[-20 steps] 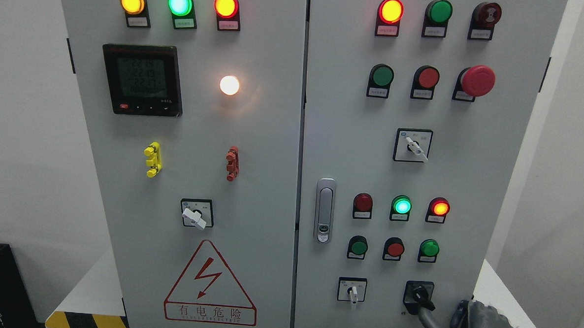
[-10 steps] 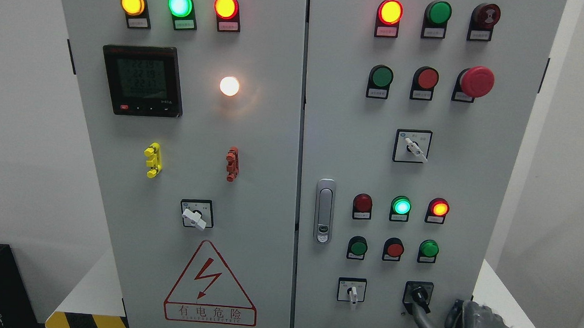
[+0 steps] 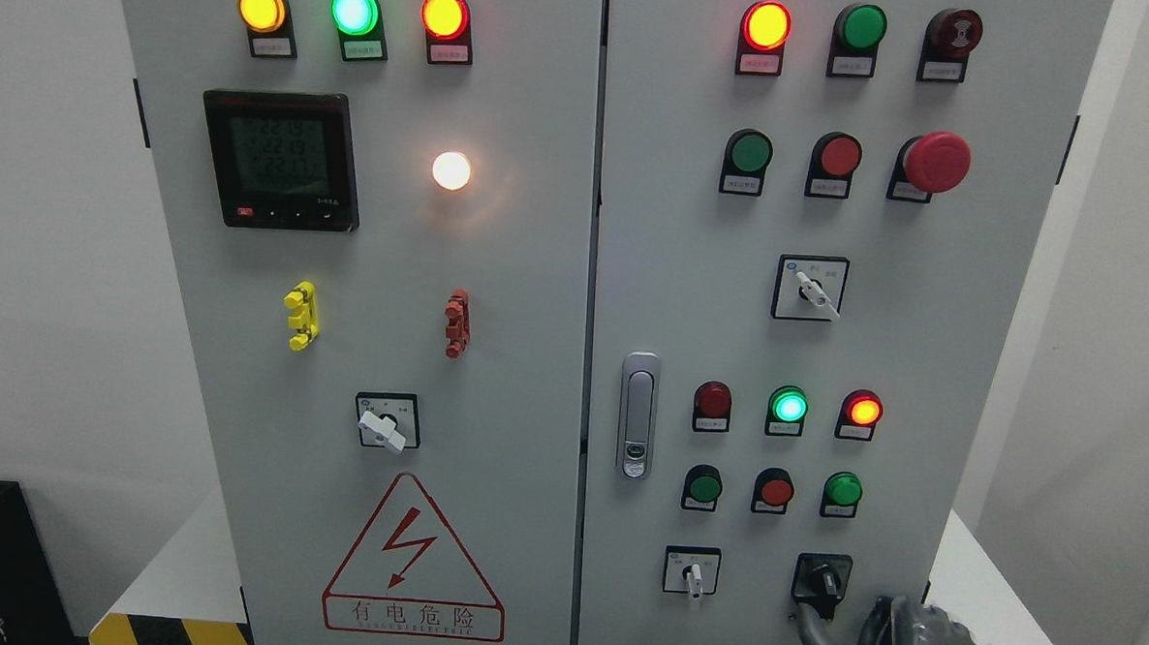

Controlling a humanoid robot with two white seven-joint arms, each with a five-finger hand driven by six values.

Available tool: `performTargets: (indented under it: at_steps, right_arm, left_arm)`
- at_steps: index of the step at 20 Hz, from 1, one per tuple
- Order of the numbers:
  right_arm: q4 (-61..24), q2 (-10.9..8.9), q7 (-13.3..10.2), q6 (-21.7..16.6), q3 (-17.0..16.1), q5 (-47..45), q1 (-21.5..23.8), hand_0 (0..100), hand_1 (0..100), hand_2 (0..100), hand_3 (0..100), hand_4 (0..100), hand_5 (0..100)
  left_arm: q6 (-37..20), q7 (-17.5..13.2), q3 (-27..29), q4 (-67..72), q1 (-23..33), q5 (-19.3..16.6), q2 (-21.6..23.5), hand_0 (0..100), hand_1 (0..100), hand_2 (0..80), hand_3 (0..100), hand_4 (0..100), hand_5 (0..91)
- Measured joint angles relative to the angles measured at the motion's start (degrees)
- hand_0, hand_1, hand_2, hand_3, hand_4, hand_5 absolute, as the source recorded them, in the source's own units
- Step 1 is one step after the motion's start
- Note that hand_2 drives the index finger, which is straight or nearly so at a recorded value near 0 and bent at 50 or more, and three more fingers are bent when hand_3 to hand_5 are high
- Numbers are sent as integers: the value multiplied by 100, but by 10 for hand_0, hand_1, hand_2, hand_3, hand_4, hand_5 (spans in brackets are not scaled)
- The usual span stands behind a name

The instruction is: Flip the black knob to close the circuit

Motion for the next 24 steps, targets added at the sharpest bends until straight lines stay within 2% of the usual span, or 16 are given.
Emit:
performTargets:
  at_steps: [7, 12, 15, 19, 24]
  right_arm:
    - [-312, 0, -91, -90, 77, -235, 344, 0, 145, 659, 890, 739, 758]
    - [-650, -1, -327, -92, 165, -982, 762, 0, 134, 537, 822, 682, 620]
    - [-850, -3, -456, -143, 216, -1695, 980, 0, 129, 442, 723, 614, 494]
    - [-1062, -6, -619, -746, 269, -3211, 1412, 0, 109, 308, 585, 492, 339]
    - [-1217, -17, -725, -1525, 339, -5040, 1949, 0, 95, 212, 421, 362, 209]
  left_arm:
    - [14, 0, 0, 0, 0, 0, 0, 120, 556, 0, 0, 0, 0]
    - [29, 0, 0, 0, 0, 0, 0, 120, 556, 0, 0, 0, 0]
    - [14, 0, 0, 0, 0, 0, 0, 120, 556, 0, 0, 0, 0]
    - [6, 0, 0, 0, 0, 0, 0, 120, 556, 0, 0, 0, 0]
    - [1, 0, 0, 0, 0, 0, 0, 120, 556, 0, 0, 0, 0]
